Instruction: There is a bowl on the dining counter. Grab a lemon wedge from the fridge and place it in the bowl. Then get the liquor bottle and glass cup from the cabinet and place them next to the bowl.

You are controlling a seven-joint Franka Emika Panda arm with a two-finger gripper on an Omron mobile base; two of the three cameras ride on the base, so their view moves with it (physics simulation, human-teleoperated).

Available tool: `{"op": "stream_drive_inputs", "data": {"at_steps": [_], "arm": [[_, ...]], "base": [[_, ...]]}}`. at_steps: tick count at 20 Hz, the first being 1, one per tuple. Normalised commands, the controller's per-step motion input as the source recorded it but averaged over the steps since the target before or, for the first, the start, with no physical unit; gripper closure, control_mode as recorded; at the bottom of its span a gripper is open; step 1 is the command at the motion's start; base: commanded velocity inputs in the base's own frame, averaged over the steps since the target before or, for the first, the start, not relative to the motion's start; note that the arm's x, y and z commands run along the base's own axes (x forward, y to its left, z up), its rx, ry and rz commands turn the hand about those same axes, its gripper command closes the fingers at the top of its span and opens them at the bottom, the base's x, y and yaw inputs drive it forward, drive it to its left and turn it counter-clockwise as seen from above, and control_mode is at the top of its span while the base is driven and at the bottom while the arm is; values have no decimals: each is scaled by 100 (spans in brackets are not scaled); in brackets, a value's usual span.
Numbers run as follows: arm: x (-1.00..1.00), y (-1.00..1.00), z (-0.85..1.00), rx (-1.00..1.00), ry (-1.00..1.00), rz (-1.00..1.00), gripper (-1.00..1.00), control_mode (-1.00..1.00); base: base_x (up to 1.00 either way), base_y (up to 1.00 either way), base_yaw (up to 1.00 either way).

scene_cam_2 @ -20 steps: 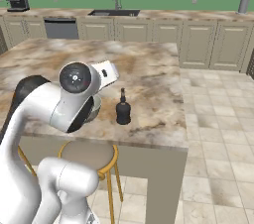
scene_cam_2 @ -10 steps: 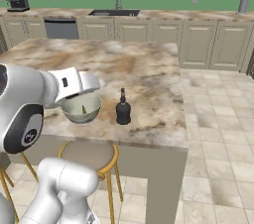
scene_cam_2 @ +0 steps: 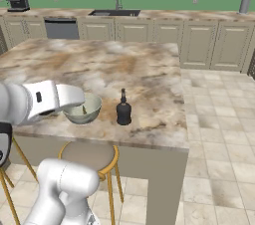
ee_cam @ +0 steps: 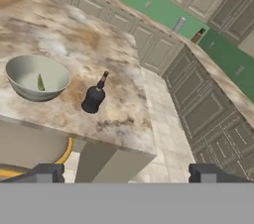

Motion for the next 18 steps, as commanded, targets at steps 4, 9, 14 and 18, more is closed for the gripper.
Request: {"op": "stream_drive_inputs", "data": {"at_steps": [4, 9, 14, 18], "arm": [[2, -6, -4, 0, 0, 0, -100, -100], [-41, -36, -7, 1, -4, -3, -100, 100], [0, 0, 0, 0, 0, 0, -100, 100], [0, 0, 0, 0, 0, 0, -100, 100]], "base": [[0, 0, 0], [-15, -11, -2], [-73, -69, -11], [-23, -76, -8]]}}
